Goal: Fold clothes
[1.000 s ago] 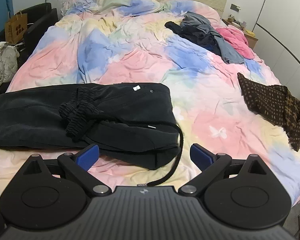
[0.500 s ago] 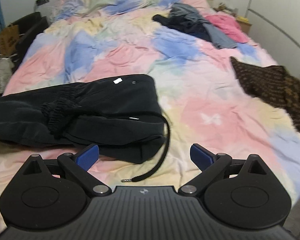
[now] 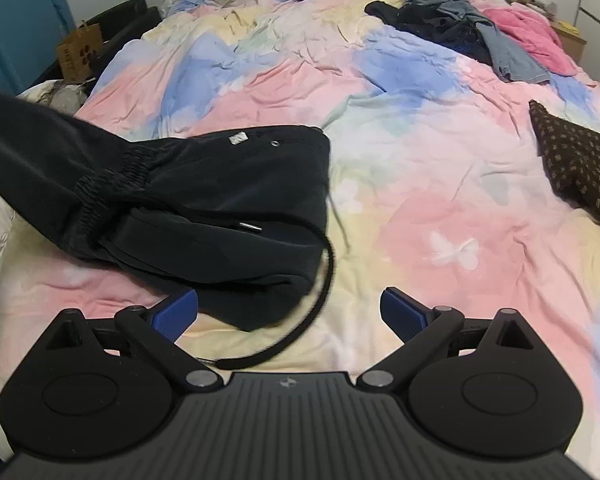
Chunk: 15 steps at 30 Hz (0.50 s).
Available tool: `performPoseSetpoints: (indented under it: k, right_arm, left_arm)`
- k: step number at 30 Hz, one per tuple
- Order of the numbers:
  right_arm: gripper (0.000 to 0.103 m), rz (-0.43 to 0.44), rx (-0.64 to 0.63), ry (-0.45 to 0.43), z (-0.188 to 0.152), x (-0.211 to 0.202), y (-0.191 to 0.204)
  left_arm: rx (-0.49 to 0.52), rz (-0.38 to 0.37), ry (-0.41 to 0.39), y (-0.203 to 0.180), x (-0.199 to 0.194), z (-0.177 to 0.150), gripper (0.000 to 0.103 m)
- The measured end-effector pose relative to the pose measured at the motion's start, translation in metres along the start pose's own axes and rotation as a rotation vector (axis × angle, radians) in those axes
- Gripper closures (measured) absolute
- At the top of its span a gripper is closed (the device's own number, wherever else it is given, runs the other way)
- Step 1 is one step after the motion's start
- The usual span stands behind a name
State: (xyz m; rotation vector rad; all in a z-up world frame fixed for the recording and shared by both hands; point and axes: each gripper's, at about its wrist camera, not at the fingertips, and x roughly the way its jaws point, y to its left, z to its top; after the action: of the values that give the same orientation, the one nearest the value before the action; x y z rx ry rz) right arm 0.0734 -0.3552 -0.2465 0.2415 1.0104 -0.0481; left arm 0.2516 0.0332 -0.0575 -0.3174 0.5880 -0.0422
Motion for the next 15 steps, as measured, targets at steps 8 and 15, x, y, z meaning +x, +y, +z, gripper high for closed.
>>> performPoseSetpoints:
  k: [8,15]
  right_arm:
    - [0.005,0.029,0.058,0.032,-0.017,0.008,-0.068]
    - [0.005,0.017,0.157,0.059,-0.037,0.02,-0.125]
  left_arm:
    - [0.232,-0.052,0.071,-0.148,0.011,-0.047,0.086]
    - [0.404,-0.079,0.178,-0.236,0.056,-0.143,0.086]
